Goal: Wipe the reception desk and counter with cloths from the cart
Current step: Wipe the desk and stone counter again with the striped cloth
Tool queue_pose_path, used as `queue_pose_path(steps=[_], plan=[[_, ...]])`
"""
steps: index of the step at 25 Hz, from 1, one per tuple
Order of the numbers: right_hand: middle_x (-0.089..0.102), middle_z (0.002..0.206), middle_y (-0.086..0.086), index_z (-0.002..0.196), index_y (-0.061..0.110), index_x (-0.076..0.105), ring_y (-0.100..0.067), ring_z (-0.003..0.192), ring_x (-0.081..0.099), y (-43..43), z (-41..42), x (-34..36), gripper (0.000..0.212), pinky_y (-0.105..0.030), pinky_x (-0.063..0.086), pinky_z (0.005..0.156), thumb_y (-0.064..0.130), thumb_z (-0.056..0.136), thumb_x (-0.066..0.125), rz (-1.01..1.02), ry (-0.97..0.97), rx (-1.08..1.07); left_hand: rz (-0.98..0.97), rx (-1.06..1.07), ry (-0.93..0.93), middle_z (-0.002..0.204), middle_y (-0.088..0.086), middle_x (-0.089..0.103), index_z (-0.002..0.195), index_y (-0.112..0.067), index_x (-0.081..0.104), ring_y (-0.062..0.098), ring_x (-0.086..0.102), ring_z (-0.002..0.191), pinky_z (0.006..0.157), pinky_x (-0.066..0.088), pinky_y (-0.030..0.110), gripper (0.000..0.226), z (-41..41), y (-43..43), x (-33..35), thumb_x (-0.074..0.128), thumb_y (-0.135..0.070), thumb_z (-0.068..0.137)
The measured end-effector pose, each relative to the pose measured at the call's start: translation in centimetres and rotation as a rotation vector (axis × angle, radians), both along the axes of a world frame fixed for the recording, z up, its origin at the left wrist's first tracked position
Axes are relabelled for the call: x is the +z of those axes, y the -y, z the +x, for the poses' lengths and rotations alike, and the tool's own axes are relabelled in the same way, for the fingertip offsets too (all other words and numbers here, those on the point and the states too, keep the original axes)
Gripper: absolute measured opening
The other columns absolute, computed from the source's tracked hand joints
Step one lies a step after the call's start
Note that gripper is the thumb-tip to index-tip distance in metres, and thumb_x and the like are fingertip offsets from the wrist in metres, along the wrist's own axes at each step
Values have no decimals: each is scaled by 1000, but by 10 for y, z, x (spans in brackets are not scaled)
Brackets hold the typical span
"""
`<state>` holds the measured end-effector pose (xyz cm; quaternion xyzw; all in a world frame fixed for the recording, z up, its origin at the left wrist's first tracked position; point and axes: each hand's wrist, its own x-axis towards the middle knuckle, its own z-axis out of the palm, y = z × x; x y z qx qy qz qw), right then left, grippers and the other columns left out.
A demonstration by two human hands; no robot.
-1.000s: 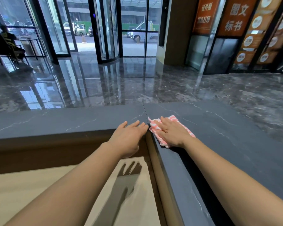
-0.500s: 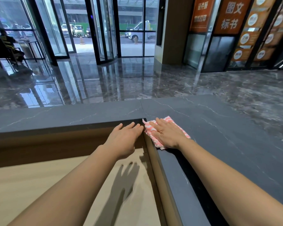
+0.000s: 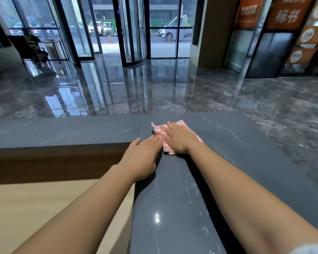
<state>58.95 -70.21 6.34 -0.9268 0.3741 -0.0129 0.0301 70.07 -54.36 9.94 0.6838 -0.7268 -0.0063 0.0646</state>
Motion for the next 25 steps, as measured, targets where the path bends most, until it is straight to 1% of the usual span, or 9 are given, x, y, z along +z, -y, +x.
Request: queue_pose_path(steps=[2,6,8,10,11,13,16,19,25], plan=[[34,148,-7,149,28,27,-23,137,29,21,-5,-3,49,-41,22,111,39,102,20,-5,-19,-18,-5,11,3,145,-3,42,138,-19,38,16,35,137,113,24,37,45,-12,9,-4,44,-15,93],[29,153,-7,153,29,19,-24,140,26,67,-27,-9,53,-43,19,113,40,101,19,5,-43,-62,75,50,32,131,5,52,121,-13,48,24,48,123,97,40,39,28,-34,26,-5,41,-19,95],[27,155,-6,154,30,16,-24,141,24,89,-49,-9,54,-43,18,113,40,101,18,-4,-57,-99,96,84,64,117,2,55,106,-15,49,24,52,113,85,38,34,16,-40,32,-1,39,-25,97],[28,154,-6,153,33,16,-23,142,23,110,-81,-6,53,-44,18,113,39,100,18,-6,-46,-191,149,114,120,109,0,53,97,-18,45,23,53,108,78,31,32,16,-43,37,3,36,-31,99],[28,154,-5,153,34,17,-23,143,23,120,-100,-4,53,-45,18,114,40,100,17,-9,-43,-259,194,127,138,112,0,52,99,-19,46,22,52,110,80,29,32,19,-45,39,4,35,-34,100],[22,159,-5,153,36,16,-25,146,18,133,-138,-1,53,-50,14,116,43,101,16,-7,-51,-412,295,153,123,130,-1,48,120,-16,48,20,46,125,94,30,34,34,-47,42,7,35,-40,100],[6,163,0,154,33,14,-26,150,3,131,-168,6,54,-53,2,118,45,102,14,77,-43,-600,378,170,50,160,-5,18,151,-24,25,14,20,146,115,15,35,60,-48,40,13,40,-48,98],[1,164,0,154,33,12,-26,150,-1,118,-159,12,54,-53,0,118,46,102,13,104,-32,-634,387,171,29,162,-8,4,154,-27,13,10,8,148,117,9,33,69,-47,38,12,42,-51,96],[0,164,-1,154,35,11,-27,150,-3,50,-95,8,54,-52,-1,118,43,101,14,94,9,-419,392,195,19,161,-8,4,154,-26,11,7,5,148,121,2,35,71,-46,40,4,42,-52,96]])
